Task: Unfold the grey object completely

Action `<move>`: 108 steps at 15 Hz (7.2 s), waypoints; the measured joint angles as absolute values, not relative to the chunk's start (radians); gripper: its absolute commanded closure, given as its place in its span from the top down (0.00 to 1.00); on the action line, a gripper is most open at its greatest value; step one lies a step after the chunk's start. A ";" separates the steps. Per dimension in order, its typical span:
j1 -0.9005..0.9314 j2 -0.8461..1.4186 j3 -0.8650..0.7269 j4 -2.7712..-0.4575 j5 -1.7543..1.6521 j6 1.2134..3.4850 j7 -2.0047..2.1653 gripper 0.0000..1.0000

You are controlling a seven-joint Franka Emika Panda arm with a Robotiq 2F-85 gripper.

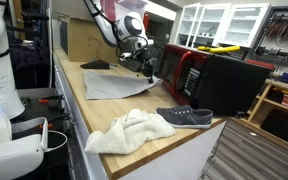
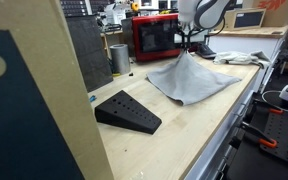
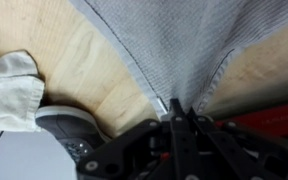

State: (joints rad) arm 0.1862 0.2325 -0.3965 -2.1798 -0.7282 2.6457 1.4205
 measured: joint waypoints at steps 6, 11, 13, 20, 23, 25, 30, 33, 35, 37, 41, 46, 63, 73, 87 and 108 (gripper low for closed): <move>0.130 0.118 -0.292 -2.161 -0.942 2.553 1.582 0.73; 0.074 -0.048 -0.151 -2.238 -0.933 2.536 1.592 1.00; 0.059 -0.108 -0.111 -2.295 -0.897 2.551 1.591 1.00; 0.022 -0.229 -0.067 -2.512 -0.667 2.780 1.464 1.00; 0.022 -0.257 -0.067 -2.544 -0.650 2.796 1.453 1.00; 0.022 -0.260 -0.067 -2.545 -0.650 2.796 1.453 1.00; 0.022 -0.260 -0.067 -2.546 -0.650 2.797 1.453 1.00; 0.028 -0.248 -0.071 -2.545 -0.643 2.800 1.434 1.00; 0.049 -0.214 -0.086 -2.544 -0.587 2.819 1.379 1.00; 0.070 -0.159 -0.103 -2.533 -0.527 2.835 1.319 1.00; 0.076 -0.027 -0.108 -2.465 -0.444 2.880 1.257 1.00; 0.067 0.141 -0.056 -2.336 -0.109 2.900 1.039 0.72; 0.088 0.440 -0.035 -2.076 0.110 2.855 0.919 0.00; 0.166 0.547 -0.034 -1.921 0.105 2.862 0.902 0.26; 0.185 0.097 -0.113 -2.244 0.060 2.717 0.781 1.00; 0.047 -0.312 0.016 -2.473 -0.054 2.282 0.107 1.00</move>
State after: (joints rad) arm 0.0468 -0.3118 0.0164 -2.4732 -0.0542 2.2821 0.1069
